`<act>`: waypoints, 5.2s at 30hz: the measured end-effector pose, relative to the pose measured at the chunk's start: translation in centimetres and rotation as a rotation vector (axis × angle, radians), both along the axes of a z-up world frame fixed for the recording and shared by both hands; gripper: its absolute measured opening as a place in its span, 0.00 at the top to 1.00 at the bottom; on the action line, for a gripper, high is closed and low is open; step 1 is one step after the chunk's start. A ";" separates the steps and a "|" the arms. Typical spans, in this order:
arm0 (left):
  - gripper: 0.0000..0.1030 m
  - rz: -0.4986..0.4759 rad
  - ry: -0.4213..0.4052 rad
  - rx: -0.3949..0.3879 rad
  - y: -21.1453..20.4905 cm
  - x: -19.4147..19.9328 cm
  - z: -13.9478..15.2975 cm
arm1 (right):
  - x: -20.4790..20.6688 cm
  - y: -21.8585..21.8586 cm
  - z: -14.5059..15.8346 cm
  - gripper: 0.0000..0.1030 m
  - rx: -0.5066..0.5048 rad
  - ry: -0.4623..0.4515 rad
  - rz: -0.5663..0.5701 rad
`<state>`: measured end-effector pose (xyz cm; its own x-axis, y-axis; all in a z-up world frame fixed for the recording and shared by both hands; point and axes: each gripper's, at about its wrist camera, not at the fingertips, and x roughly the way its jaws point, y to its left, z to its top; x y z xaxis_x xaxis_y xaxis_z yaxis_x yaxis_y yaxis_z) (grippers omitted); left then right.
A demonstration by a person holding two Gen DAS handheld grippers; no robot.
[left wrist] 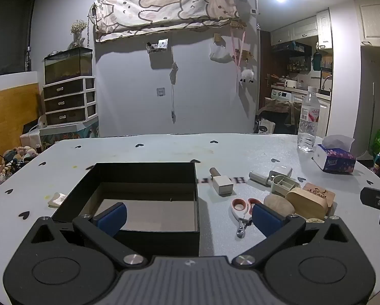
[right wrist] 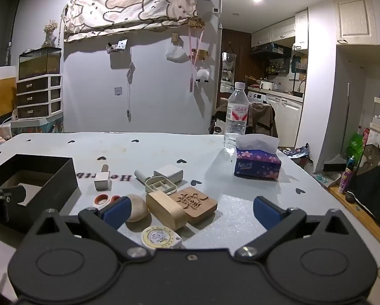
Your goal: Organize rigid objects
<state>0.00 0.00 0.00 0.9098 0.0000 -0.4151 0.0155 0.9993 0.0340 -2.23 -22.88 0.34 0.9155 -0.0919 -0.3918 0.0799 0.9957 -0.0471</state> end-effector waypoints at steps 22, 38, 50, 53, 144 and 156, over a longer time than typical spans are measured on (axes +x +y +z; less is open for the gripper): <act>0.00 0.000 0.003 -0.005 0.0 0.0 0.0 | 0.1 0.0 -0.1 0.00 -0.004 -0.001 0.000; 0.00 -0.001 0.005 -0.005 0.0 0.0 0.0 | 0.1 0.0 -0.1 0.00 -0.003 0.001 0.000; 0.00 -0.001 0.005 -0.005 0.0 0.0 0.0 | 0.2 0.0 -0.2 0.00 -0.003 0.004 -0.001; 0.00 -0.001 0.004 -0.005 0.0 0.0 0.0 | 0.2 0.0 -0.2 0.00 -0.003 0.004 -0.001; 0.92 0.147 0.225 -0.036 17.6 8.9 -3.7 | 8.5 2.1 -8.0 0.35 0.110 0.238 0.022; 0.93 0.173 0.191 -0.060 17.2 8.3 -3.7 | 7.3 4.4 -4.4 0.40 0.093 0.154 0.165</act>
<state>8.31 17.24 -3.69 0.8033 0.1194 -0.5834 -0.1557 0.9877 -0.0122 5.03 -18.52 -4.07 0.8437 0.0971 -0.5280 -0.0858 0.9953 0.0460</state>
